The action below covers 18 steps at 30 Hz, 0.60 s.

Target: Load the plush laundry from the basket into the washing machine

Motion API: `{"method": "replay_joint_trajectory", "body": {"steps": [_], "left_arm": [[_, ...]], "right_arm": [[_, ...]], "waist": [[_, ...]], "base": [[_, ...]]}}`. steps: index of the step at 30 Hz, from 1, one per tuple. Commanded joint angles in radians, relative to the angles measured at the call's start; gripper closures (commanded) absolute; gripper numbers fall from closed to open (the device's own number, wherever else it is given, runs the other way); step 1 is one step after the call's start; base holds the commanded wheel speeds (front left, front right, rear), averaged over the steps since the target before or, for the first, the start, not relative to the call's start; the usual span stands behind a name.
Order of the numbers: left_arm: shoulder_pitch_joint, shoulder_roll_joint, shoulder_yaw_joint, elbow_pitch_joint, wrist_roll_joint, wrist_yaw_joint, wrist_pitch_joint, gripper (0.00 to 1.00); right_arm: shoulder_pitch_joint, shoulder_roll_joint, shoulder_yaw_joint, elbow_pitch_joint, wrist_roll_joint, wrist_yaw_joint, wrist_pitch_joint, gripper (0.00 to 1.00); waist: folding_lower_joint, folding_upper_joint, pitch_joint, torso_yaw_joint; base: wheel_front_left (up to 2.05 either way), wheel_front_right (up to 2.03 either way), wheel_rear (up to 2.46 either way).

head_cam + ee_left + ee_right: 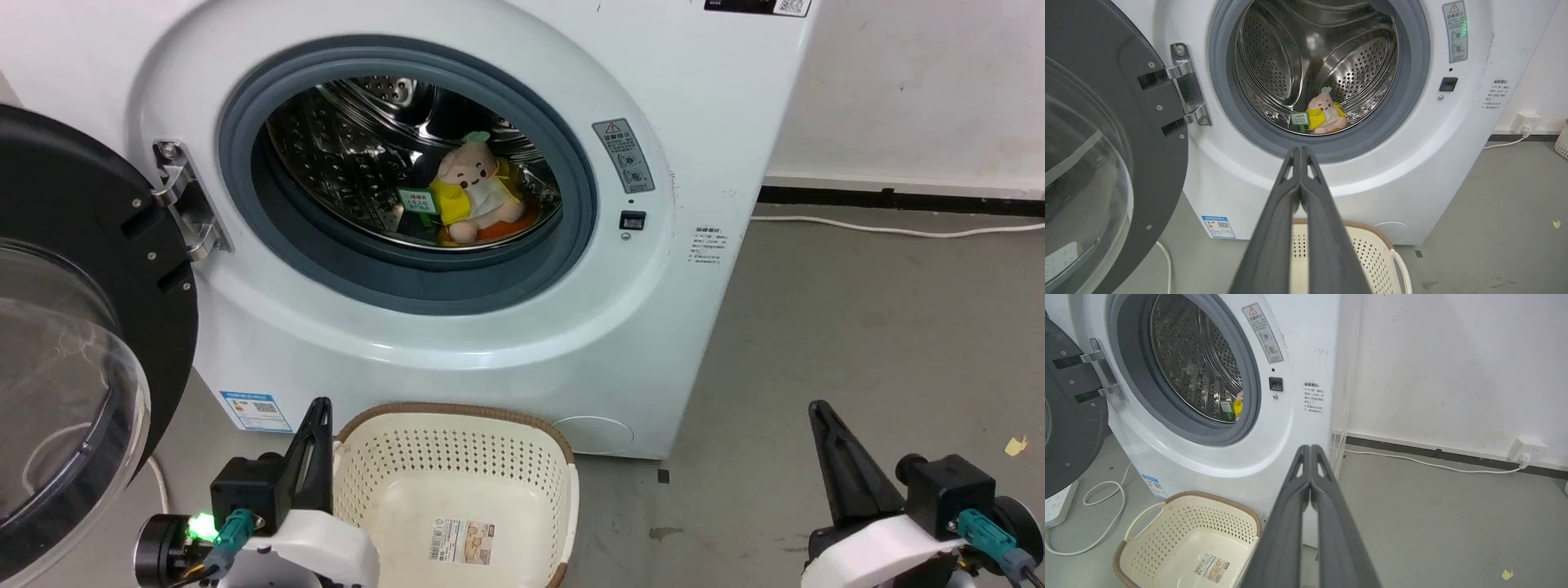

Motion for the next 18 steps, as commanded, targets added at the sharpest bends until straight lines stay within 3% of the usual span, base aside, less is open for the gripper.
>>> {"method": "replay_joint_trajectory", "body": {"steps": [1,18], "left_arm": [[0.008,-0.004,0.007,-0.007,0.01,-0.006,0.005,1.0],[0.01,-0.017,0.028,-0.019,0.039,-0.01,0.04,1.0]], "right_arm": [[-0.014,-0.001,0.0,0.003,-0.011,-0.001,0.007,1.0],[-0.021,-0.001,0.001,0.008,-0.04,-0.001,0.042,1.0]], "waist": [[0.0,0.0,0.0,0.0],[0.0,0.0,-0.006,0.0]], "base": [[0.0,0.0,0.0],[0.0,0.0,0.0]]}}
